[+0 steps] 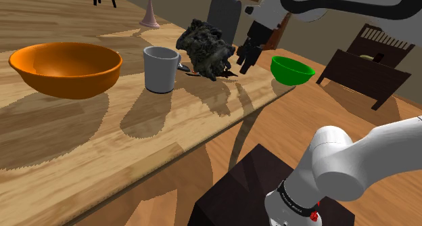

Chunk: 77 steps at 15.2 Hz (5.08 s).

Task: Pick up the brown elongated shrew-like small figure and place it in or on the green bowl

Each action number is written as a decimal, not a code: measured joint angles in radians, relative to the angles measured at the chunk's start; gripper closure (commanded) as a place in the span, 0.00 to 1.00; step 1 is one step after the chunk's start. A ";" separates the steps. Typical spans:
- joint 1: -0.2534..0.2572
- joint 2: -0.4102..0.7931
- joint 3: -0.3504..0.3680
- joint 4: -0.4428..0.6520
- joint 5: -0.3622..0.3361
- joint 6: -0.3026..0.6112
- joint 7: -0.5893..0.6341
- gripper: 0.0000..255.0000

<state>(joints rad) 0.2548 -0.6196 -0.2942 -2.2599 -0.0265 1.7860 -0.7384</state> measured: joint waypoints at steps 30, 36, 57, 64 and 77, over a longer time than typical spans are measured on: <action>0.041 0.036 -0.036 -0.019 0.016 0.093 -0.108 1.00; 0.046 0.040 -0.026 0.063 0.021 0.016 -0.097 1.00; 0.065 0.119 -0.029 0.402 0.041 -0.246 -0.090 1.00; 0.019 0.030 -0.115 0.381 -0.013 -0.313 -0.208 1.00; -0.032 -0.027 -0.352 0.473 -0.136 -0.443 -0.493 1.00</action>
<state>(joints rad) 0.2224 -0.6470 -0.6461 -1.7870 -0.1630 1.3427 -1.2318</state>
